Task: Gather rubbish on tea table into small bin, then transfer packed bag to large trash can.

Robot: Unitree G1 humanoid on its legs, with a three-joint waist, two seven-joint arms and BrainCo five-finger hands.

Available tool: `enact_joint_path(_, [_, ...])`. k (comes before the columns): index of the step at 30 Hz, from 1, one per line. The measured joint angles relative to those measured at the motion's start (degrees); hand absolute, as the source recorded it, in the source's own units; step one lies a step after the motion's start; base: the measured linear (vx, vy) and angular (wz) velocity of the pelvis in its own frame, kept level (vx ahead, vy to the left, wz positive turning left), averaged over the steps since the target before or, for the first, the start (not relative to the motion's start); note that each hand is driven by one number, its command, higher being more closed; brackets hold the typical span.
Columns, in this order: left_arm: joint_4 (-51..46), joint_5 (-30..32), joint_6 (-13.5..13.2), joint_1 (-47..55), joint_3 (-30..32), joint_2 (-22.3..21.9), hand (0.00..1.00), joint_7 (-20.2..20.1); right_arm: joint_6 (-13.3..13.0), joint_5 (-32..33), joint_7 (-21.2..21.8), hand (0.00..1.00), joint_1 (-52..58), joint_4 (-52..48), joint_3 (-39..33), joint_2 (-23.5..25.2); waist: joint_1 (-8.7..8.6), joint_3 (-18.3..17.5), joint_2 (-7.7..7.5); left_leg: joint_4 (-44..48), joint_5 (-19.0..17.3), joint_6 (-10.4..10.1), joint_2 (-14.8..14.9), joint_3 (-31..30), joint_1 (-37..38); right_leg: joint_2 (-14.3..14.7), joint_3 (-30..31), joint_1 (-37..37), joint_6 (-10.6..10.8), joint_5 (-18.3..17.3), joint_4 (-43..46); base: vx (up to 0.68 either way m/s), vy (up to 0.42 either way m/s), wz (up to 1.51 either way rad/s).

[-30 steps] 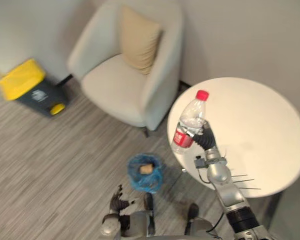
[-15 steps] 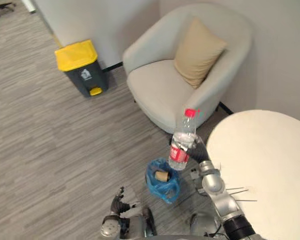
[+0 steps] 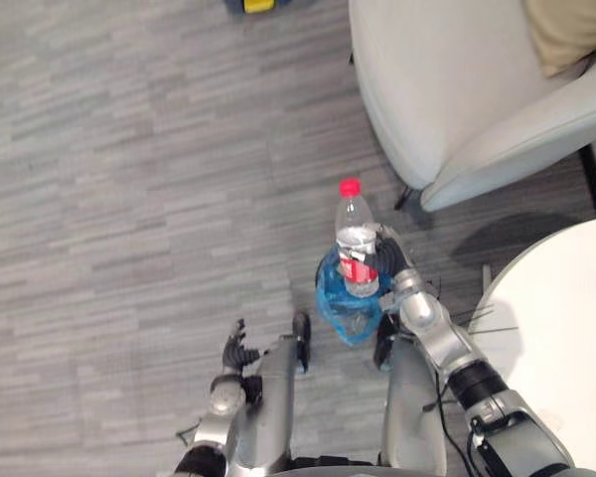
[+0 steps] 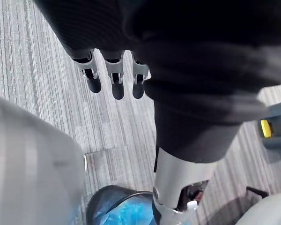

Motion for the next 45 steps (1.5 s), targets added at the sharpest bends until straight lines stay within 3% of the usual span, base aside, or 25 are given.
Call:
enact_joint_path(3, [-2.71, -0.67, -0.21, -5.60, 0.86, -1.37, 0.00, 1.35, 1.61, -1.10, -3.50, 1.00, -6.20, -0.69, -2.55, 0.62, 0.30, 2.98, -0.12, 8.32, -2.02, 0.25, 1.37, 0.45, -11.14, 0.08, 1.06, -10.84, -0.15, -2.17, 7.88, -0.23, -0.049, 0.04])
enact_joint_path(8, [-10.08, -1.68, -2.48, -13.37, 3.87, -1.24, 0.00, 3.55, 4.87, -0.93, -8.95, 1.00, -13.74, -0.09, -7.50, -0.63, 1.75, 4.82, -0.39, 18.23, -2.10, 0.47, 3.15, 0.47, -29.61, 0.17, 2.71, -29.57, -0.53, -2.66, 17.70, -0.18, -0.066, -0.01])
enact_joint_path(12, [-13.45, -2.91, -3.73, -15.58, 5.14, -0.18, 0.00, 4.65, 6.86, -0.62, -11.29, 1.00, -16.71, 4.30, -10.06, -1.10, 1.78, 4.82, -0.40, 21.86, -1.88, 0.84, 3.27, 0.16, -36.71, 0.11, 3.43, -36.59, -0.78, -2.51, 21.14, -0.08, -0.003, 0.00])
enact_joint_path(15, [-14.50, -3.76, -3.87, -15.76, 6.27, 0.06, 0.00, 4.91, 6.94, -0.17, -11.44, 1.00, -17.58, 6.34, -10.03, -1.23, 1.80, 4.82, -0.40, 22.51, -1.87, 0.85, 3.33, 0.08, -38.35, 0.14, 3.50, -38.14, -0.73, -2.49, 21.57, -0.07, 0.032, -0.01])
enact_joint_path(16, [-14.86, -3.89, -3.92, -15.86, 6.26, 0.41, 0.00, 4.90, 6.96, -0.16, -11.45, 0.00, -17.85, 6.95, -9.97, -1.23, 1.81, 4.81, -0.41, 22.50, -1.86, 0.83, 3.34, 0.09, -39.04, 0.15, 3.55, -38.74, -0.63, -2.42, 21.57, -0.06, 0.029, 0.01])
enact_joint_path(24, [-15.02, -3.91, -3.82, -16.00, 7.11, 0.94, 0.00, 4.83, 6.93, 0.25, -10.33, 0.00, -17.91, 8.68, -8.93, 0.04, 1.80, 4.79, -0.49, 22.50, -1.78, 0.90, 4.08, 0.44, -39.70, 0.66, 3.68, -39.88, -0.99, -2.17, 21.61, -0.04, 0.022, -0.03])
enact_joint_path(29, [-14.82, -3.77, -3.24, -15.98, 7.08, 0.77, 0.00, 4.81, 6.82, -0.82, -9.83, 0.00, -14.12, -0.39, -8.04, 2.13, 1.65, 4.84, -0.96, 22.16, -1.79, 0.86, 4.98, 0.18, -38.02, 1.51, 3.22, -38.02, -1.01, -2.13, 20.81, -0.03, 0.015, -0.08])
enact_joint_path(36, [-14.01, -3.33, -1.75, -15.34, 7.08, 0.72, 0.00, 4.75, 5.40, -6.66, -10.07, 0.00, -2.62, -14.16, -7.23, 3.77, 1.24, 4.85, -4.14, 18.27, -1.10, -0.21, 5.68, -0.09, -33.42, 2.56, 2.00, -32.79, -1.24, -0.92, 16.12, -0.03, 0.017, -0.05])
enact_joint_path(41, [-13.84, -2.16, -1.06, -14.56, 7.13, 0.88, 0.00, 4.73, 4.30, -12.62, -8.57, 0.00, 1.70, -13.83, -2.94, 5.04, 0.09, 4.86, -4.69, 16.92, -0.95, -0.43, 6.32, 0.09, -32.09, 3.27, 1.80, -31.33, -1.31, -0.45, 14.38, -0.02, 0.015, -0.06])
enact_joint_path(45, [-12.46, -1.38, -1.12, -14.61, 7.07, 0.60, 0.00, 4.74, 4.20, -18.22, -6.95, 0.00, 3.10, -7.22, 1.63, 8.48, -0.07, 4.87, -4.70, 15.74, -0.78, -0.72, 6.43, 0.29, -30.78, 3.46, 1.76, -30.43, -1.90, -0.04, 13.61, -0.01, 0.002, -0.01])
